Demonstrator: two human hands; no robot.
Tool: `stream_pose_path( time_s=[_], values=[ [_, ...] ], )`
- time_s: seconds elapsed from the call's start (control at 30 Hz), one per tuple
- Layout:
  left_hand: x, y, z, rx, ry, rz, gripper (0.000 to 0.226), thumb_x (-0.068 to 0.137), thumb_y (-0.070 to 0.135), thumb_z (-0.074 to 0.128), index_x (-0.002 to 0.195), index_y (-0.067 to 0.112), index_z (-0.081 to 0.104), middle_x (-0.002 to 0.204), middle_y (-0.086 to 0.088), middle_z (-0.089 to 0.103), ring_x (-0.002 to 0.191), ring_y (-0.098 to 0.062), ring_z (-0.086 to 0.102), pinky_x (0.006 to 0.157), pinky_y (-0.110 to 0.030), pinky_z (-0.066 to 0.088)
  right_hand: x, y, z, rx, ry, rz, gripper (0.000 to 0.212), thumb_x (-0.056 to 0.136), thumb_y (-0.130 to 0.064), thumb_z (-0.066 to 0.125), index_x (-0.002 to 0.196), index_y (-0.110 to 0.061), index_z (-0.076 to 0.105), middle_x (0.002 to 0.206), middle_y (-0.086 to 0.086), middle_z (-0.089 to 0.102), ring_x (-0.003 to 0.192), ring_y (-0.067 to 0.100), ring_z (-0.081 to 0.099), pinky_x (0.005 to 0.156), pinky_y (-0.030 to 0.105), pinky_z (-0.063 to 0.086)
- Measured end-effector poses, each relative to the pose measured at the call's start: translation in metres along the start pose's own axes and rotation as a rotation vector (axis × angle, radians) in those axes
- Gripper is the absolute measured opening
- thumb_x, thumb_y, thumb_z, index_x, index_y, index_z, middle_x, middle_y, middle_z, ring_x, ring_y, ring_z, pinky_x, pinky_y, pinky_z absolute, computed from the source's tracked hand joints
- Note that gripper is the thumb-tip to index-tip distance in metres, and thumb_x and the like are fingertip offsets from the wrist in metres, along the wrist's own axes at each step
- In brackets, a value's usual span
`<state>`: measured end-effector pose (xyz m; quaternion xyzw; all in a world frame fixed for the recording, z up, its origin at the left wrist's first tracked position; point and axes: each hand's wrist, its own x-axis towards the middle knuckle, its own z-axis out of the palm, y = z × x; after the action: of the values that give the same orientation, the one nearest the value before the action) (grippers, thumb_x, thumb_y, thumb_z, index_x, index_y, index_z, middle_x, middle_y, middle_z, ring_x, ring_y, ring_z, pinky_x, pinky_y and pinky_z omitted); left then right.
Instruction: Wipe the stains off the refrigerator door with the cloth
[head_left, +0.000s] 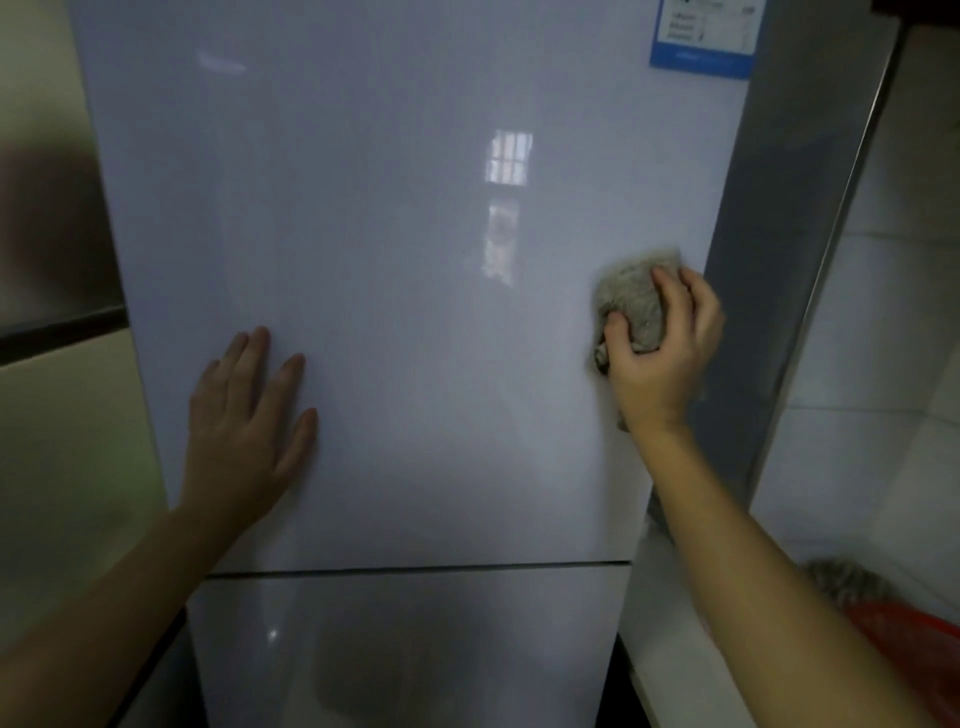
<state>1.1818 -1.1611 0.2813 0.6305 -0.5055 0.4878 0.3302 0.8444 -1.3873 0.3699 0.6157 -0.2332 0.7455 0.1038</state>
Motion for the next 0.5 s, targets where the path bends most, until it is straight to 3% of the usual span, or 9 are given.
stream_pose_path(
  time_s=[0.17, 0.33, 0.5],
  values=[
    [0.019, 0.004, -0.009, -0.018, 0.03, -0.006, 0.056, 0.098, 0.036, 0.048, 0.142, 0.001, 0.051, 0.157, -0.03, 0.034, 0.146, -0.045, 0.033, 0.12, -0.06, 0.022, 0.047, -0.012, 0.012, -0.043, -0.024, -0.079, 0.053, 0.081, -0.023, 0.076, 0.131, -0.01, 0.064, 0.137, 0.016, 0.055, 0.126, 0.032, 0.051, 0.104, 0.051, 0.043],
    [0.041, 0.009, -0.008, -0.037, -0.009, -0.015, 0.057, 0.099, 0.036, 0.049, 0.145, 0.003, 0.048, 0.16, -0.027, 0.031, 0.15, -0.043, 0.028, 0.124, -0.056, 0.016, 0.012, -0.018, 0.016, -0.076, -0.094, -0.092, 0.056, 0.082, -0.025, 0.077, 0.133, -0.008, 0.063, 0.141, 0.019, 0.053, 0.129, 0.034, 0.049, 0.108, 0.05, 0.041],
    [0.038, 0.009, -0.003, -0.021, -0.009, 0.002, 0.055, 0.1, 0.033, 0.051, 0.146, 0.003, 0.047, 0.158, -0.031, 0.032, 0.149, -0.047, 0.029, 0.122, -0.06, 0.021, -0.059, -0.032, 0.015, -0.044, 0.052, 0.296, 0.059, 0.085, -0.022, 0.077, 0.139, -0.009, 0.056, 0.146, 0.014, 0.047, 0.135, 0.026, 0.044, 0.114, 0.035, 0.034]
  ],
)
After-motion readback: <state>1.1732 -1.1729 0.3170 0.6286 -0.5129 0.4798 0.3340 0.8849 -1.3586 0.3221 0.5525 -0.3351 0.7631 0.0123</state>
